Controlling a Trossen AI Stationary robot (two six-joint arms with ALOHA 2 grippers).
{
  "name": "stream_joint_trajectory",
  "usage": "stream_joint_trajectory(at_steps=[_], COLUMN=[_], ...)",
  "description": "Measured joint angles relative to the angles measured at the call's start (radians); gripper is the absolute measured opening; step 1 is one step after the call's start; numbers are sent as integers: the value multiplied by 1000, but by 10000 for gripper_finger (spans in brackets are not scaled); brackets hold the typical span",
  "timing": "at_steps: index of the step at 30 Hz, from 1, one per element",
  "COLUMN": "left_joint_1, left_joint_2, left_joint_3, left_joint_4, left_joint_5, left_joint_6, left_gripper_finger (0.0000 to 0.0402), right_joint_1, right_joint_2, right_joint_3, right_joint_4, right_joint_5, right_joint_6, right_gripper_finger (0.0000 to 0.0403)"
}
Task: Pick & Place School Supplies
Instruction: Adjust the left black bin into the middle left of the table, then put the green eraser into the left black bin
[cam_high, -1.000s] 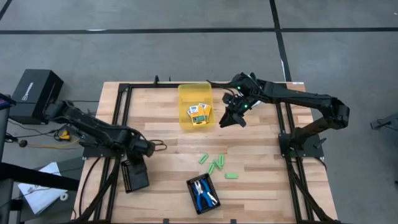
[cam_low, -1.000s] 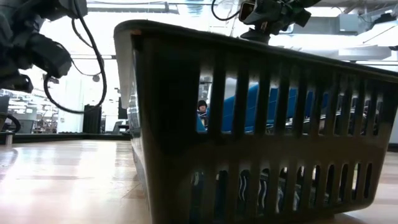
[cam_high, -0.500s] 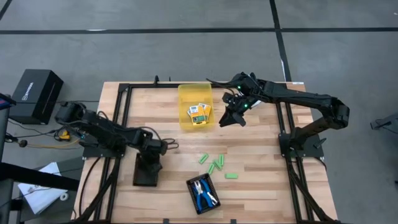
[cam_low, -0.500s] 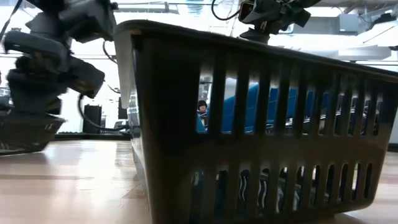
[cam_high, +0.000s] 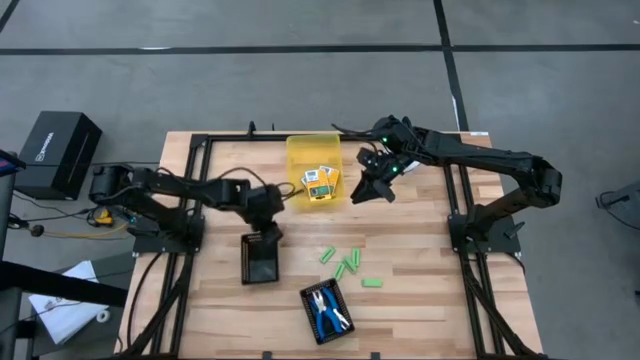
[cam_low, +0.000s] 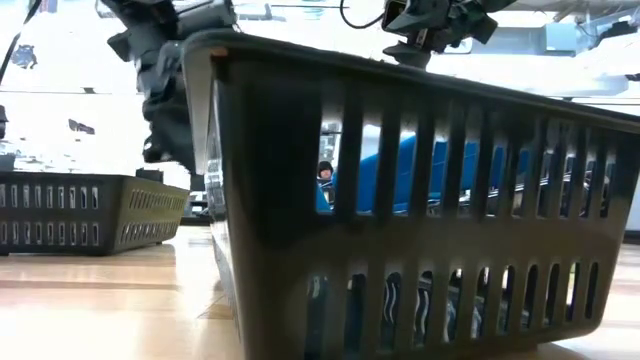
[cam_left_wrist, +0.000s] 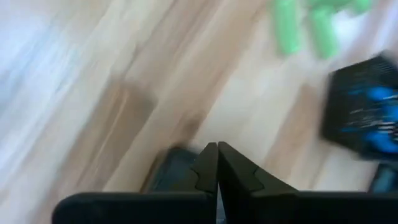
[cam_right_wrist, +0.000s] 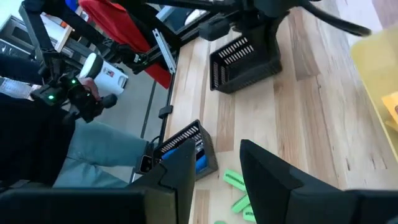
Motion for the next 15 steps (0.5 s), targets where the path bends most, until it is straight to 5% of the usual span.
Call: stream_joint_trajectory(at_steps=[8, 15], left_joint_1=[57, 143], left_joint_2=[-80, -228], left_joint_3=[93, 97], left_joint_4=[87, 402], left_joint_5=[94, 61], left_joint_6=[-24, -130], left_gripper_finger=[11, 31], right_joint_1=[14, 104], right_joint_2=[-11, 1], right_joint_3=[0, -2], right_joint_4=[196, 30], right_joint_5=[-78, 18], right_joint_6=[158, 309], right_gripper_finger=[118, 118])
